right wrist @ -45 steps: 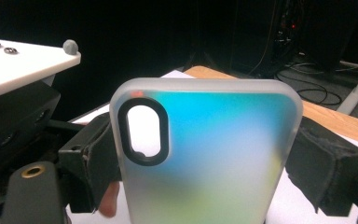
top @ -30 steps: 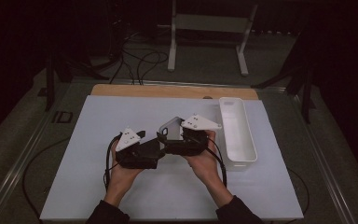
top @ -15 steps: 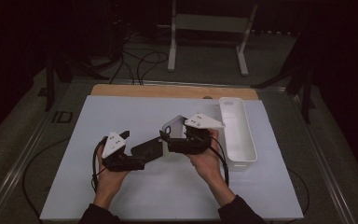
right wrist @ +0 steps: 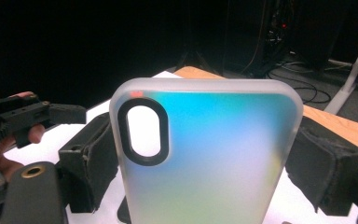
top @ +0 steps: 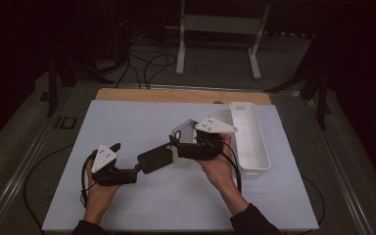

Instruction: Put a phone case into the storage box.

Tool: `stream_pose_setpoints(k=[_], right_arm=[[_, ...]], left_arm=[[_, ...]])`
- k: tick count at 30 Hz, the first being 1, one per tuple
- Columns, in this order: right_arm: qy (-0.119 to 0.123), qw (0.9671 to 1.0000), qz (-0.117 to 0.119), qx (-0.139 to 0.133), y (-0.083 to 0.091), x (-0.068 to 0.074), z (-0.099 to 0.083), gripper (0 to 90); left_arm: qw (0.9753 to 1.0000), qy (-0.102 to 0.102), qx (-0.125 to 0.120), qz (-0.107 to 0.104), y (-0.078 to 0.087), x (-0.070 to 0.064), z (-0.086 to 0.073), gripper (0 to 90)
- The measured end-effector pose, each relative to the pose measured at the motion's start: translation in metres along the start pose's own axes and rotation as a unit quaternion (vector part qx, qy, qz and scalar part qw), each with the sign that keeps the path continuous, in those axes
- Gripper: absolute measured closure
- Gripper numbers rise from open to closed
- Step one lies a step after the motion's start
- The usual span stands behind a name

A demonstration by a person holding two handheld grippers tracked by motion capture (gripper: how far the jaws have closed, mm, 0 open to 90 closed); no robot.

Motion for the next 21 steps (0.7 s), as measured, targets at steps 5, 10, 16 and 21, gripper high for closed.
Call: stream_pose_setpoints(k=[5, 10, 16, 21], right_arm=[[0.000, 1.0000, -0.004, 0.000, 0.000, -0.003, 0.001, 16.7], [0.000, 1.0000, -0.007, 0.000, 0.000, -0.006, 0.002, 16.7], [-0.004, 0.9999, -0.013, -0.003, -0.001, -0.011, 0.004, 16.7], [-0.004, 0.9998, -0.019, -0.006, -0.001, -0.016, 0.006, 16.7]], left_arm=[[1.0000, -0.006, 0.001, 0.007, 0.012, 0.010, -0.008, 0.1], [0.9999, -0.009, 0.003, 0.011, 0.020, 0.016, -0.017, 0.1], [0.9998, -0.013, 0.010, 0.015, 0.025, 0.019, -0.028, 0.1], [0.9995, -0.014, 0.007, 0.026, 0.026, 0.023, -0.030, 0.1]])
Point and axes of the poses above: each handheld gripper's, and its own axes: y roughly backward along the jaws, z roughly out of its top, x roughly to its left, the point moved 6 cm from there along -y, roughly forward along the jaws, and after that the axes turned 12 degrees about -x, right-handed, at the moved point
